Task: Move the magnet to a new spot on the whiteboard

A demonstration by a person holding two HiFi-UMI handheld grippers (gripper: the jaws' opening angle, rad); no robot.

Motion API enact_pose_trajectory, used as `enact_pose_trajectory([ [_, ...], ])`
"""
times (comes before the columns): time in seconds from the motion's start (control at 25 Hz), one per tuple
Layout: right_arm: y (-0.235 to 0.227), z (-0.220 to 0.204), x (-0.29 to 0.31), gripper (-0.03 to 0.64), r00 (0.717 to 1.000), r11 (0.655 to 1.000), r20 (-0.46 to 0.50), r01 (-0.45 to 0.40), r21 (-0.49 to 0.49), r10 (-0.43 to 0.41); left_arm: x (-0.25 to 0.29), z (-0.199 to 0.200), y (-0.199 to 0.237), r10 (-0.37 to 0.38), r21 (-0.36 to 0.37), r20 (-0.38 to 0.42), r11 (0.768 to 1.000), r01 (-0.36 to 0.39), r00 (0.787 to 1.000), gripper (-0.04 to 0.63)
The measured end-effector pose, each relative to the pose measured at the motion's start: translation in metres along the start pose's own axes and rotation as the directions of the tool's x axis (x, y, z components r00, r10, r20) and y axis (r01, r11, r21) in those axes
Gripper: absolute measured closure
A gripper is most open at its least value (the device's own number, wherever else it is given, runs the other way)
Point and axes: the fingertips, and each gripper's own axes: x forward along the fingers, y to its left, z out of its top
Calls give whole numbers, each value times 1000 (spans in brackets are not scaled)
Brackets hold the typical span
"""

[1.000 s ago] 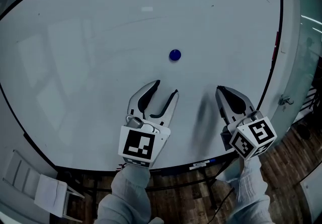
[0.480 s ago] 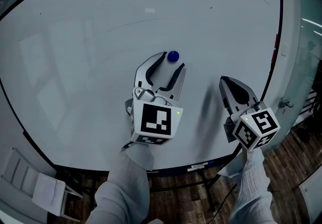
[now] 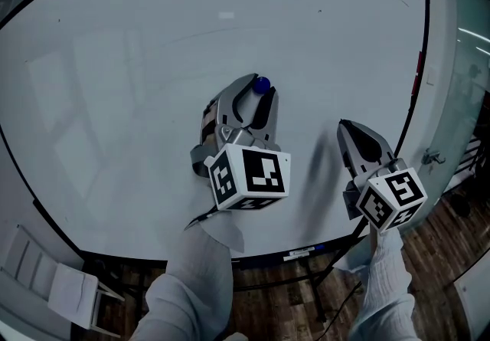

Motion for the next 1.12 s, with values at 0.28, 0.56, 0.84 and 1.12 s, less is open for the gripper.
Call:
enact_pose_trajectory([
  [0.28,2,-3,-3,589,1000,1000,-3,2,6,-2,1,1,0,11,13,-25,1000,-10,1000,456],
  [0.56,1,-3,-9,589,1000,1000,-8,16,2,-16,0,0,-1,16,8,-18,1000,-15,1000,477],
  [0.84,2,-4,-13,589,999,1000,-24,27,-11,-27,-1,0,-2,-6,-6,-8,1000,6,1000,475],
  [1.12,7,-10,-30,589,998,999,-40,47,-15,-48,-37,10,-2,-18,-44,68,999,21,997,474],
])
